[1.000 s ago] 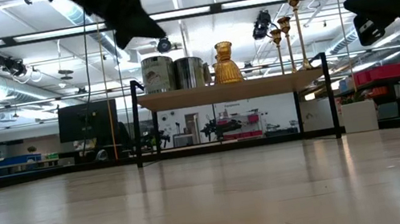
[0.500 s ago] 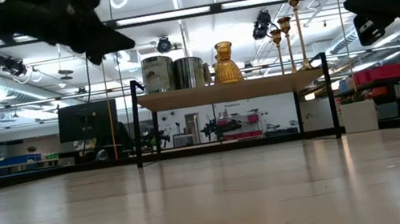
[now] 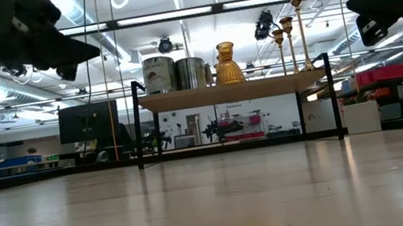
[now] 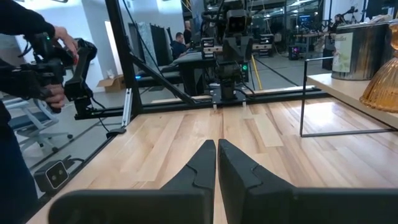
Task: Pick & Place candle stick holders
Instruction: Return to Home Position
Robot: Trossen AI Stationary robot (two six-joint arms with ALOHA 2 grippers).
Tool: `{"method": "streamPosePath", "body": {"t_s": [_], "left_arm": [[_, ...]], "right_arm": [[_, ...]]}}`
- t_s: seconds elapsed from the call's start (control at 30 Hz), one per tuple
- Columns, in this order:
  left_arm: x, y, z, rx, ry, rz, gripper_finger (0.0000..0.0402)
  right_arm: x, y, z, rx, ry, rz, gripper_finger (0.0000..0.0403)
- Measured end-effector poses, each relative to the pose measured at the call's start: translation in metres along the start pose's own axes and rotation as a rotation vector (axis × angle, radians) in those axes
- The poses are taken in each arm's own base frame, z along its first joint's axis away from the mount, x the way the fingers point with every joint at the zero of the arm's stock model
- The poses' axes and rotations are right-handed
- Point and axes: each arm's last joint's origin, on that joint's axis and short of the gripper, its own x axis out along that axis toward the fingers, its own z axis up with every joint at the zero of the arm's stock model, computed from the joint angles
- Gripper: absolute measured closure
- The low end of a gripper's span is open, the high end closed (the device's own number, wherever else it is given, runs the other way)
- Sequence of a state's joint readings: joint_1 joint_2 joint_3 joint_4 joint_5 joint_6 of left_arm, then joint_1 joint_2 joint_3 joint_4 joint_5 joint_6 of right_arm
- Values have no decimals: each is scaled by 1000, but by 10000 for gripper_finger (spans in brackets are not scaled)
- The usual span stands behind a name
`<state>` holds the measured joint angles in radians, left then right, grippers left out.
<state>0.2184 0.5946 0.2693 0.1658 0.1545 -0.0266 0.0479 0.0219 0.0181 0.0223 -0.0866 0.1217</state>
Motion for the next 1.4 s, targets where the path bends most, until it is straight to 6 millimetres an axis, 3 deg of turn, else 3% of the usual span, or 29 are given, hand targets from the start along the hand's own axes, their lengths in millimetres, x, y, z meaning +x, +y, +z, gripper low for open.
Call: {"method": "streamPosePath", "body": {"t_s": [0.37, 0.77, 1.4], "left_arm": [[-22, -4, -26, -32, -92, -42, 394], [-33, -10, -48, -68, -162, -92, 394], [-43, -12, -51, -84, -206, -103, 394]], "right_arm": [[0, 0, 0, 0, 0, 0, 382], [0, 0, 0, 0, 0, 0, 382], [0, 0, 0, 0, 0, 0, 382]]}}
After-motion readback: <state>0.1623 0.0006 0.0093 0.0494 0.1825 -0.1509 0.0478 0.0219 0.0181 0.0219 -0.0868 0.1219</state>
